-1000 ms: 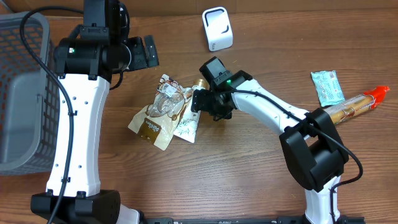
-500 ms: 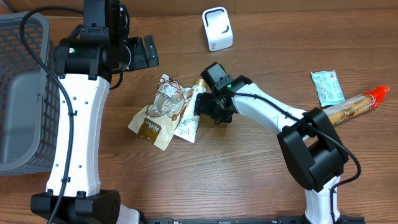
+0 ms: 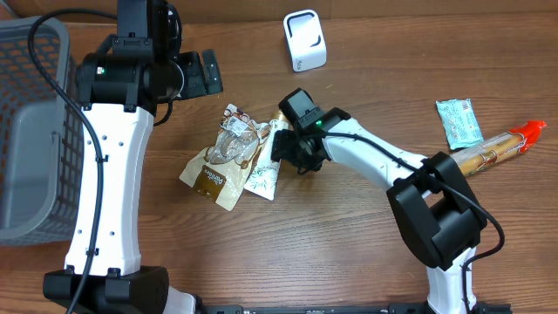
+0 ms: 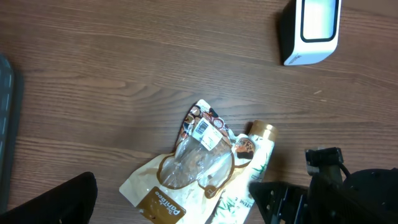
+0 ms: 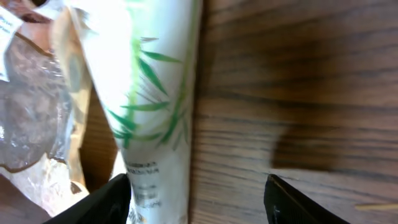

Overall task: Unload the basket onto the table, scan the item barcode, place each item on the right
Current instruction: 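Lower the right gripper and close it on the white-green tube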

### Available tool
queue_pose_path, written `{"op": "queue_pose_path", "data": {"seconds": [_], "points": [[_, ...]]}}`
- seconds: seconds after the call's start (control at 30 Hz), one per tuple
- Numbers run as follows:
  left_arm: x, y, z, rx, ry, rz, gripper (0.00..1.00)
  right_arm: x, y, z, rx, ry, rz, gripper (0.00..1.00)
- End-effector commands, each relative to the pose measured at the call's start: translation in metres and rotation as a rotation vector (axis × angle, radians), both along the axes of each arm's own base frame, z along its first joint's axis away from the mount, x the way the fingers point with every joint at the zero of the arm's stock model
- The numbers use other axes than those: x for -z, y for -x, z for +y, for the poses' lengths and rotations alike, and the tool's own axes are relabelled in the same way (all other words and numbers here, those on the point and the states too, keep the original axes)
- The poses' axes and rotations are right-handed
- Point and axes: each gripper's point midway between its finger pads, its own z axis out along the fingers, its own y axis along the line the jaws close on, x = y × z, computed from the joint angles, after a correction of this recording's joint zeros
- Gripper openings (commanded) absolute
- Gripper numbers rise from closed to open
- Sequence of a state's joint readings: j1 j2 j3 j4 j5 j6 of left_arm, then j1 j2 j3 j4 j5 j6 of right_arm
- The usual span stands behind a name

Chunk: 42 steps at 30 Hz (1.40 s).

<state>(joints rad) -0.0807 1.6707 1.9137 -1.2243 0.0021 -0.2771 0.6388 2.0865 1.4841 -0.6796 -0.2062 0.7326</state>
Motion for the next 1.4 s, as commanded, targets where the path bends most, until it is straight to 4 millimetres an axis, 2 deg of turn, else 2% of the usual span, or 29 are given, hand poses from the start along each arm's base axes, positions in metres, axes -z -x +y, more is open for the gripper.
{"op": "queue_pose_path", "data": {"seconds": [0.0,0.3,0.43,0.67,0.97,1.2,1.37], "points": [[0.0,0.001,0.003,0.007,-0.021,-0.002,1.0,0.003,0.002,0.005,-0.008,0.016,-0.025,0.69],[0.0,0.001,0.003,0.007,-0.021,-0.002,1.0,0.003,0.004,0.013,-0.022,0.025,-0.056,0.68],[0.0,0.001,0.003,0.007,-0.021,-0.002,1.0,0.014,0.007,0.01,0.016,0.017,-0.043,0.67],[0.0,0.001,0.003,0.007,-0.021,-0.002,1.0,0.024,0.012,0.008,0.022,0.01,-0.03,0.57],[0.0,0.001,0.003,0.007,-0.021,-0.002,1.0,0.024,0.014,0.007,0.022,0.015,-0.023,0.34],[0.0,0.001,0.003,0.007,-0.021,-0.002,1.0,0.027,0.019,0.002,0.021,0.035,0.001,0.25],[0.0,0.001,0.003,0.007,-0.021,-0.002,1.0,0.029,0.025,-0.003,0.02,0.057,0.028,0.25]]}}
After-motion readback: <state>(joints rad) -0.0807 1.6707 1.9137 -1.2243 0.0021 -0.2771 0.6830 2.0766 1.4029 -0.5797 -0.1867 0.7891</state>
